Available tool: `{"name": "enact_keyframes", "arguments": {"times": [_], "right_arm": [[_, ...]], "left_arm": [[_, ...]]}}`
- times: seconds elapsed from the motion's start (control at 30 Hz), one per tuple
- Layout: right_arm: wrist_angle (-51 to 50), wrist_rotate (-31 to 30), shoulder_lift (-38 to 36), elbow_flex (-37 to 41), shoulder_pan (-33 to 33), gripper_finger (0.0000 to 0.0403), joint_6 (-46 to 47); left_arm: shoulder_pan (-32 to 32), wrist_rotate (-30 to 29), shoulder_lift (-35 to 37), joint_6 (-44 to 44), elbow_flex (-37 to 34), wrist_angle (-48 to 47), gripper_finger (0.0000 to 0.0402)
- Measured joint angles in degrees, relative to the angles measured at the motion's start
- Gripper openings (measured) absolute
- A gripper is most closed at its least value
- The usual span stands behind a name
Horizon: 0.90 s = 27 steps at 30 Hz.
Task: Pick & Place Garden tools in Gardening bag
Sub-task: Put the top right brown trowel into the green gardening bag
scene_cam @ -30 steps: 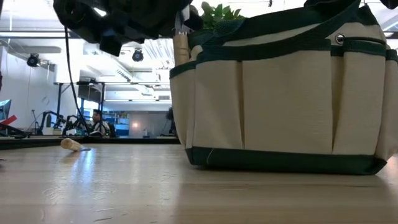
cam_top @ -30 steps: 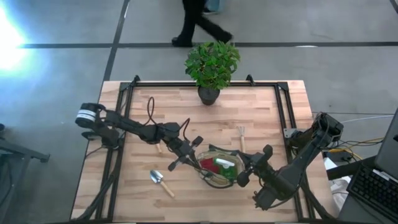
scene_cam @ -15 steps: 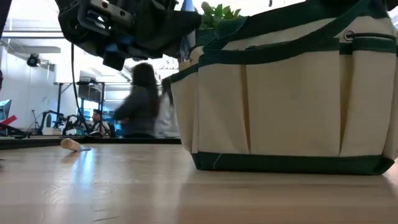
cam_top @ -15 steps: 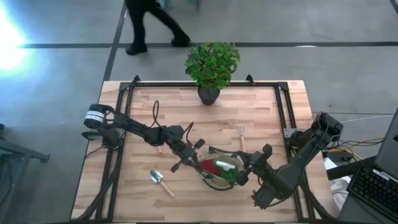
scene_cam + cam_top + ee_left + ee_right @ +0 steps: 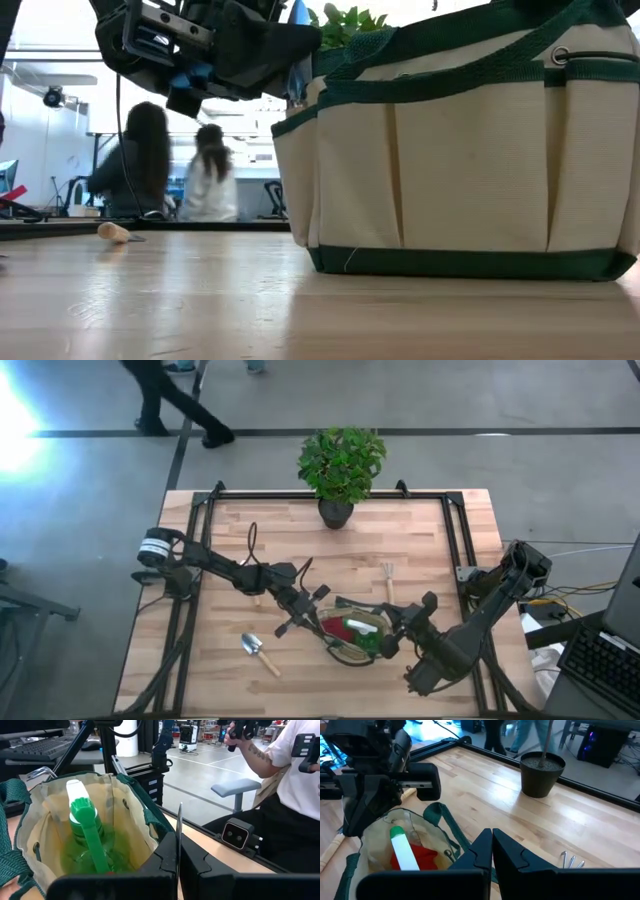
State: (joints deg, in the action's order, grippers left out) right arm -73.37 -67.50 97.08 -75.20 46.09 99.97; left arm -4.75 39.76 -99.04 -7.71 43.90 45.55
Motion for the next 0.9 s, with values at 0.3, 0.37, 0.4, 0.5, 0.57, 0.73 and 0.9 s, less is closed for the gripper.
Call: {"name": "enact_keyframes", "arguments": {"times": [0.3,0.37,0.4,0.5,0.57,0.73,0.9], "right_arm": [[0.29,0.02,0.00,0.00,0.00,0.0008,-0.55],[0.31,0.02,0.00,0.00,0.04,0.0008,-0.56],[0.34,0.02,0.00,0.00,0.04,0.0008,-0.70],[0.51,0.02,0.00,0.00,0.02,0.0008,-0.96],[0.55,0.02,0.00,0.00,0.02,0.0008,-0.97],[0.71,0.02,0.00,0.00,0.02,0.0008,-0.97],[0.75,0.02,0.00,0.00,0.02,0.0008,-1.21]], "left_arm": [[-0.02,0.03,-0.01,-0.15,0.00,-0.46,0.0010],[-0.02,0.00,-0.05,0.10,-0.05,-1.04,0.0022],[-0.02,-0.02,-0.22,0.10,-0.12,-1.34,0.0028],[-0.02,-0.57,-0.27,0.18,-0.17,-1.30,0.0041],[-0.02,-0.65,-0.22,0.18,-0.15,-1.03,0.0047],[-0.06,-2.32,-0.22,0.01,-0.15,-1.20,0.0057],[-0.04,-3.14,-0.20,0.01,0.00,-1.17,0.0091]]}}
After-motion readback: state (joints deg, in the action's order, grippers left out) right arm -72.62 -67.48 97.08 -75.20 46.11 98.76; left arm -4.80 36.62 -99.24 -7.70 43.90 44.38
